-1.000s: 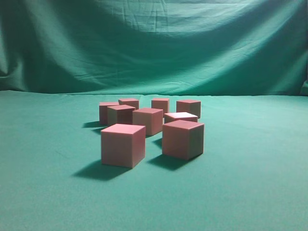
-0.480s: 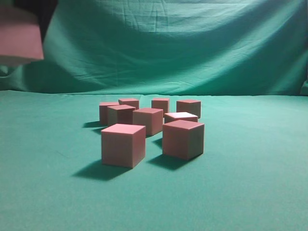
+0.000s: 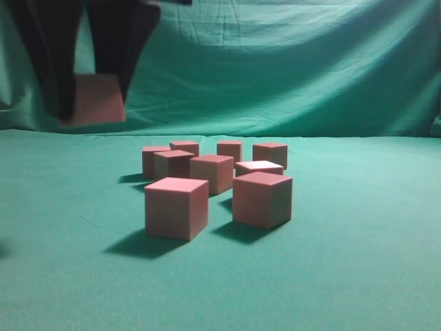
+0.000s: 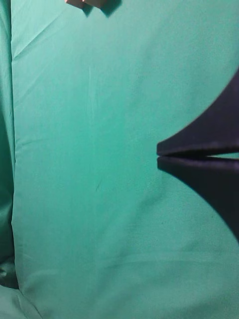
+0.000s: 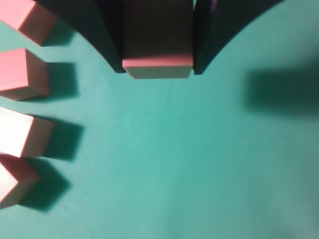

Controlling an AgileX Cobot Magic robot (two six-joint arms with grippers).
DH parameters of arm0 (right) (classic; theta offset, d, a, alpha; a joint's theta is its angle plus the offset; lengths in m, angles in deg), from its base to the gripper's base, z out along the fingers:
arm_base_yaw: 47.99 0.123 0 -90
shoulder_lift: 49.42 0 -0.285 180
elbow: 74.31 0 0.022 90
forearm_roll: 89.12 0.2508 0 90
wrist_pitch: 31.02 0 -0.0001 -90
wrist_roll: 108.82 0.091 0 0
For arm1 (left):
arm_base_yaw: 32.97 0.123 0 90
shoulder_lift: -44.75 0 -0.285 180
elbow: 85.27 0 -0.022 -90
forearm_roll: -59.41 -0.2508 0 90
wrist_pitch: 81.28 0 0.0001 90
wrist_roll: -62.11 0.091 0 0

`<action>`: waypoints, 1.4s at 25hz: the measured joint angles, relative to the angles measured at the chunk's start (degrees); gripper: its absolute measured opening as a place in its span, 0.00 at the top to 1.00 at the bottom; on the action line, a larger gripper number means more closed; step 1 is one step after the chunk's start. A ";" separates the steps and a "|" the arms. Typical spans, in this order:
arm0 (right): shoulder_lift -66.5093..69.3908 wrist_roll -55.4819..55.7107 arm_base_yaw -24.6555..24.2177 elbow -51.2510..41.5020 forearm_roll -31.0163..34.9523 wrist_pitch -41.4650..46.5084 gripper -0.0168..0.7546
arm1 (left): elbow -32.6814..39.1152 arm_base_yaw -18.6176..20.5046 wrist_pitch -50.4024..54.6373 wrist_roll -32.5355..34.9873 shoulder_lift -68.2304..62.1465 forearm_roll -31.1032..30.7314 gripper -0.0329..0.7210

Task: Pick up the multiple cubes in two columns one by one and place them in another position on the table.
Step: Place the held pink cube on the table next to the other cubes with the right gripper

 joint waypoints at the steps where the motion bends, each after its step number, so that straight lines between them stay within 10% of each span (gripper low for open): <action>1: 0.50 -0.33 -0.42 0.00 0.00 -0.15 0.64 | 0.00 0.00 0.00 0.00 0.00 0.00 0.96; 35: 6.42 2.12 -4.85 0.03 8.19 -3.24 0.64 | 0.00 0.00 0.00 0.00 0.00 0.00 0.96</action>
